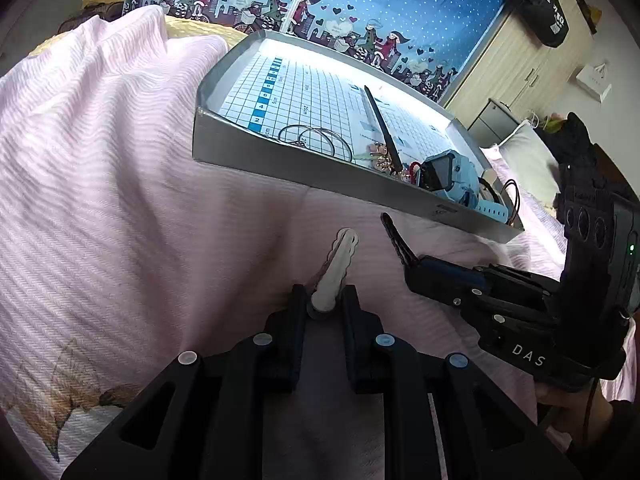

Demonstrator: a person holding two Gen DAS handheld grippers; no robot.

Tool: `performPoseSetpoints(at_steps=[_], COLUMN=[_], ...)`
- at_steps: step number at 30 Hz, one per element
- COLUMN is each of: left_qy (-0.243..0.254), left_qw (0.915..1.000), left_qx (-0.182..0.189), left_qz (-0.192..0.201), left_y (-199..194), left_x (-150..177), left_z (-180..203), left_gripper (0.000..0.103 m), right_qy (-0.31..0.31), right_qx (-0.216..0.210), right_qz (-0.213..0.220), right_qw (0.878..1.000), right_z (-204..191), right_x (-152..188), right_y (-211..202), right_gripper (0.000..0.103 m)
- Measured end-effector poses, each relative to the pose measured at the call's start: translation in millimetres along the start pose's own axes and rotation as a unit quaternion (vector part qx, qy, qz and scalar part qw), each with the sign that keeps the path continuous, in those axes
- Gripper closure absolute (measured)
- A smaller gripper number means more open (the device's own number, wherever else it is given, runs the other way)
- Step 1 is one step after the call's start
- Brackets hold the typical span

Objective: Organize jewelry
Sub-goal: 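Grasp the white hair clip with the left tool while the right tool grasps the black clip, then lower the white clip into the tray with the left tool while the right tool drops the black clip there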

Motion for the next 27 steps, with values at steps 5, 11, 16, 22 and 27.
performPoseSetpoints(at_steps=[5,11,16,22,27], left_qy=[0.013,0.012,0.023,-0.009,-0.027], left_qw=[0.9999,0.9992,0.995,0.9922,0.9919], left_qx=[-0.006,0.017,0.044,0.047,0.046], left_qz=[0.007,0.033,0.087,0.115,0.115], left_y=[0,-8,-30,-39,-39], left_x=[1,-3,-17,-29,-29], left_z=[4,9,22,16,8], left_gripper=[0.089,0.09,0.09,0.09,0.09], right_qy=[-0.006,-0.022,0.005,0.003,-0.01], right_qx=[0.011,0.049,0.041,0.023,0.017], right_qz=[0.005,0.065,0.124,0.131,0.131], right_qw=[1.0,0.996,0.991,0.991,0.991], right_z=[-2,-7,-4,-10,-19], right_x=[2,-9,-25,-31,-32], right_y=[0,-21,-43,-46,-52], right_gripper=[0.088,0.089,0.089,0.089,0.089])
Point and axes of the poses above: each gripper's, at about its wrist camera, not at the fingertips, and y roughly the way its jaws point, z to its right, x to its underside, the point moved 8 cm from there along y, roughly the way its jaws point, and after that the axes turned 7 degrees about z, right-handed, at the moved point
